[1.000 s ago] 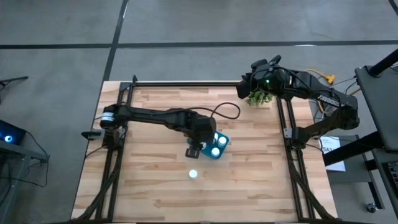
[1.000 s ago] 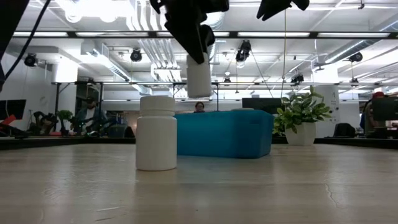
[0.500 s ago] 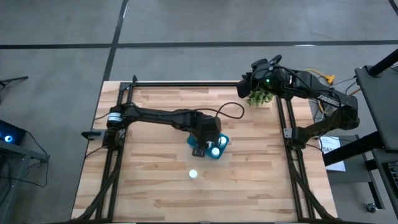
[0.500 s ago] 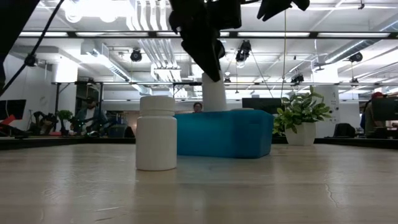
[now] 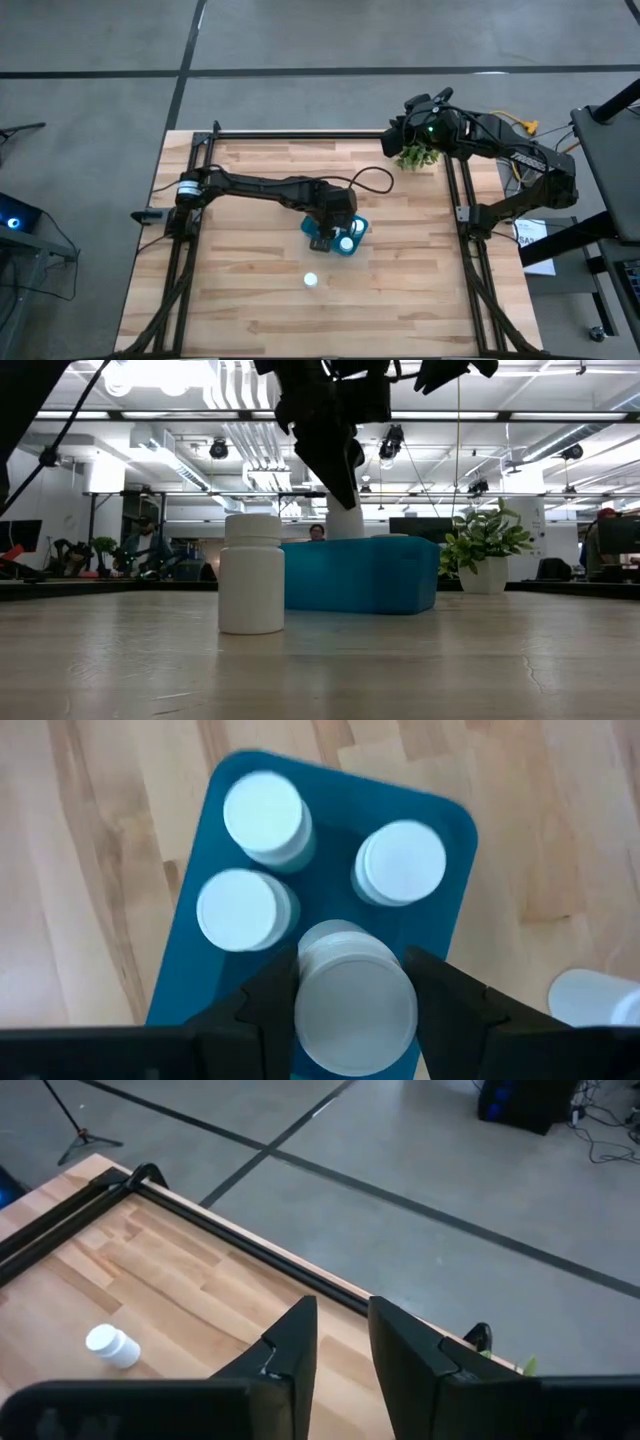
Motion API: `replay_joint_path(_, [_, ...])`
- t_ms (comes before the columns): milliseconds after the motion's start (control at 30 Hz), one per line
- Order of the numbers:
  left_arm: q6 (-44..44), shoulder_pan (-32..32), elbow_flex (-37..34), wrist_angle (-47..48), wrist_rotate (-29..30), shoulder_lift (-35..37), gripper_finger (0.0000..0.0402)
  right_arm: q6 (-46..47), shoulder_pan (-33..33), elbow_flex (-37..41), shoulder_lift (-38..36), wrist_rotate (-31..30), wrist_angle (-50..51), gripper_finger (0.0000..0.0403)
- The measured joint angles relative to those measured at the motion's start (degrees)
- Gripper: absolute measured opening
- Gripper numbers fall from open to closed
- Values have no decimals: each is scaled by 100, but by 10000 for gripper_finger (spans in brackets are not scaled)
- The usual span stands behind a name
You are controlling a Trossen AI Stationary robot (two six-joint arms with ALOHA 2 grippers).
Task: Pick and place pill bottles into a basket
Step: Put the white pill bottle into the blue bin
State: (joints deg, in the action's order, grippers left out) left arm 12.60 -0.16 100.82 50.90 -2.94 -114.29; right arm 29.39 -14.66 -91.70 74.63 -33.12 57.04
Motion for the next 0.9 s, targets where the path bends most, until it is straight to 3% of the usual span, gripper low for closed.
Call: replay_joint_path(900, [-323, -47, -112, -300, -168, -535, 141, 0, -2, 0, 2, 22, -2, 93])
